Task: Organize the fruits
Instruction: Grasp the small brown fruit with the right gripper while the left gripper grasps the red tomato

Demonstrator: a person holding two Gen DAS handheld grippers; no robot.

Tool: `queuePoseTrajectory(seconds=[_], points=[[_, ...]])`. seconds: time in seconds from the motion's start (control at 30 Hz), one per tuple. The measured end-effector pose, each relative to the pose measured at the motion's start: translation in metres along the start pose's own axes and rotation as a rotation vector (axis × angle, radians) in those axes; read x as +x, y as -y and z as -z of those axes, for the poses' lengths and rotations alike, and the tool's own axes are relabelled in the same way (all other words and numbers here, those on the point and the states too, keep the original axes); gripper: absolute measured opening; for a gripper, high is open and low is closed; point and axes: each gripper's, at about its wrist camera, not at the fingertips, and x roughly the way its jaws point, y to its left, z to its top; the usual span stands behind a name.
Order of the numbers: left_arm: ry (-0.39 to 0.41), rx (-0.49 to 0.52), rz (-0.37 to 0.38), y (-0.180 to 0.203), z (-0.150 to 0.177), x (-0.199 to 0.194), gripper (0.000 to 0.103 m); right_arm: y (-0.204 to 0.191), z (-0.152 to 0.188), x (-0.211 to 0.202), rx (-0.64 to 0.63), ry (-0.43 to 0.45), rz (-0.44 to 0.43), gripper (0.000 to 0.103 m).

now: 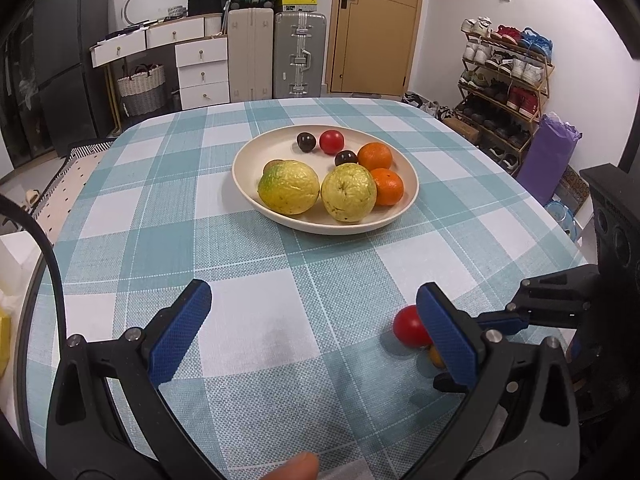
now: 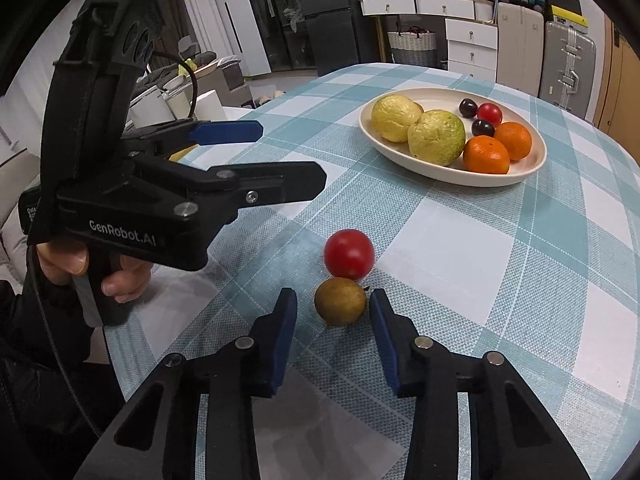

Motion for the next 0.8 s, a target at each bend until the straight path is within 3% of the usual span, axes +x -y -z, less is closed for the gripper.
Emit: queuePoseTrajectory(seconds=[0.1, 0.37, 0.8], points=[[-0.006, -0.003, 0.002, 0.000, 0.000, 0.001, 0.102, -0.001, 0.001, 0.000, -0.006, 0.001, 0.001, 0.028], [-0.012, -0.002, 0.010, 0.002, 0.000, 0.001, 0.102, 0.011, 0.000, -0.013, 0.001, 0.036, 0.023, 0.027], [-0.090, 0.087, 0.083, 0.031, 0.010, 0.010, 0.102, 0.050, -0.005, -0.036, 0.166, 0.138, 0.098, 0.027]])
